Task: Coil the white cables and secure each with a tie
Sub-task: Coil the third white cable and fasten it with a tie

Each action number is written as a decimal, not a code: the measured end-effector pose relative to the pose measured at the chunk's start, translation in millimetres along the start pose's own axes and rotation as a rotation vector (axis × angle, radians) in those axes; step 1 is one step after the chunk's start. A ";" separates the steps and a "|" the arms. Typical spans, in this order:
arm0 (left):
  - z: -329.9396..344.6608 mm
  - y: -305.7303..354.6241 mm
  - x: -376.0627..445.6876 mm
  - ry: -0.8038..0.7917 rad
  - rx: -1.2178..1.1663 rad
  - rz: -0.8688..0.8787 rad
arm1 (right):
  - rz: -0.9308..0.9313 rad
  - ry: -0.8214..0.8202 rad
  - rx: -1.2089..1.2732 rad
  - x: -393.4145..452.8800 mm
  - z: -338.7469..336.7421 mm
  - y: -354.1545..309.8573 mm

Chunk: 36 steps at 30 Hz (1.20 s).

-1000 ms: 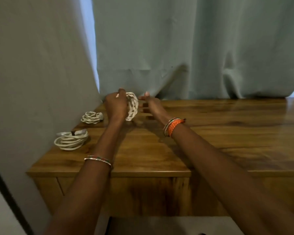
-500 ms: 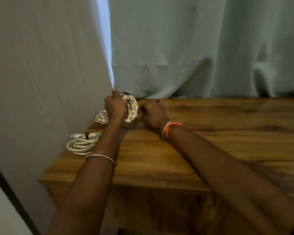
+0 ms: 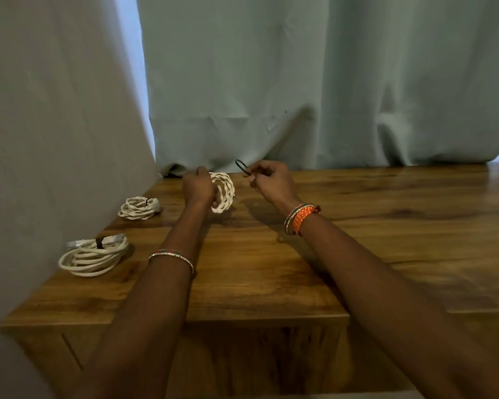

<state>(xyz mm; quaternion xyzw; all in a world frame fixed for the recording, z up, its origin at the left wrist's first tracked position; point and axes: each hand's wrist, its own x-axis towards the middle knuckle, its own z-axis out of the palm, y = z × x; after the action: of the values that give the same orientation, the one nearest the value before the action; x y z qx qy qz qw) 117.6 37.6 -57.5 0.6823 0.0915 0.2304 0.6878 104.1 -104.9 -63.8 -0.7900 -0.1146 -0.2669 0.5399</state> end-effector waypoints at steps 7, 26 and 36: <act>-14.8 -9.0 3.3 -0.214 -0.189 -0.216 | -0.323 -0.198 -0.277 -25.1 5.2 -29.2; -22.1 -21.7 19.0 0.056 -0.126 -0.102 | -0.373 -0.258 -0.459 -40.4 4.9 -34.6; -22.9 -24.6 13.2 -0.198 -0.066 -0.138 | -0.135 -0.287 0.359 -44.3 -0.9 -54.0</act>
<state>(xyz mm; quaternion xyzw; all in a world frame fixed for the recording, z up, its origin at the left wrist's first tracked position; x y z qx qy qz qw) 123.8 65.0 -80.4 0.6707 0.0623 0.1171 0.7297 41.6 -79.9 -45.0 -0.7018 -0.2885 -0.1628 0.6307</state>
